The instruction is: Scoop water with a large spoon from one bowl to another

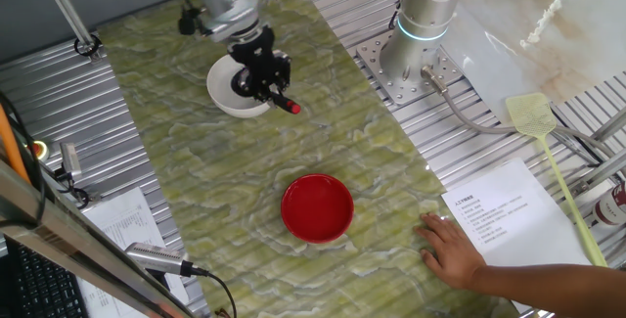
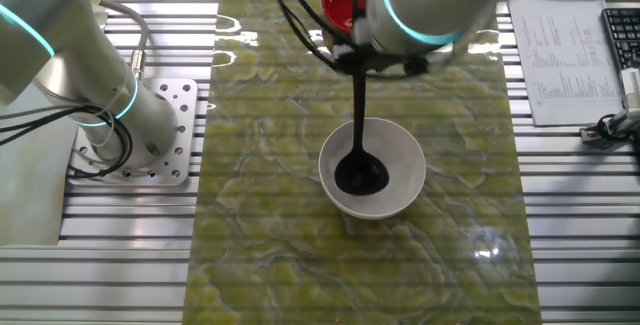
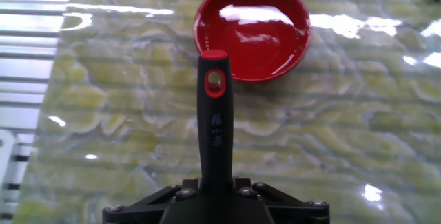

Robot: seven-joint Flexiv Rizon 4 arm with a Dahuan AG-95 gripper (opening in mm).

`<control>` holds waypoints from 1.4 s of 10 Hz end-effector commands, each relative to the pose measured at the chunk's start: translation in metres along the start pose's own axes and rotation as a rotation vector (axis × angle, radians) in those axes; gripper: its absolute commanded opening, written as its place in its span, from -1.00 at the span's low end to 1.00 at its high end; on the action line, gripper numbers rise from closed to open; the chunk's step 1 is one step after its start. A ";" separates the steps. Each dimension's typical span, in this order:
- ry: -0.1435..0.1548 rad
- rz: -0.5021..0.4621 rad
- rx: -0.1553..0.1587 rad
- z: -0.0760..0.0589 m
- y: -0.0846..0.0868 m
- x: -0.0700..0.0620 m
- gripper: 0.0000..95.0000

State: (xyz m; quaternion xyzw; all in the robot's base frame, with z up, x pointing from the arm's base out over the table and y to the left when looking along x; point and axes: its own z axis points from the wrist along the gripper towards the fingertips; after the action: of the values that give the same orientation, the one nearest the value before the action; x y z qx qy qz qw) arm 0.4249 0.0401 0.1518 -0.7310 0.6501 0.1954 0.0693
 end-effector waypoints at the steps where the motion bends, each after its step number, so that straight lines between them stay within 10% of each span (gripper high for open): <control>1: -0.074 0.018 -0.042 0.006 0.004 0.005 -1.00; 5: -0.125 -0.010 -0.083 0.005 0.005 0.004 -1.00; 14: -0.093 -0.169 -0.075 -0.015 -0.022 -0.013 -1.00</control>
State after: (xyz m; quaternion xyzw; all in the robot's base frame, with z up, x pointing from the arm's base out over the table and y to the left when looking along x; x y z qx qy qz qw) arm 0.4493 0.0501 0.1665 -0.7749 0.5743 0.2491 0.0878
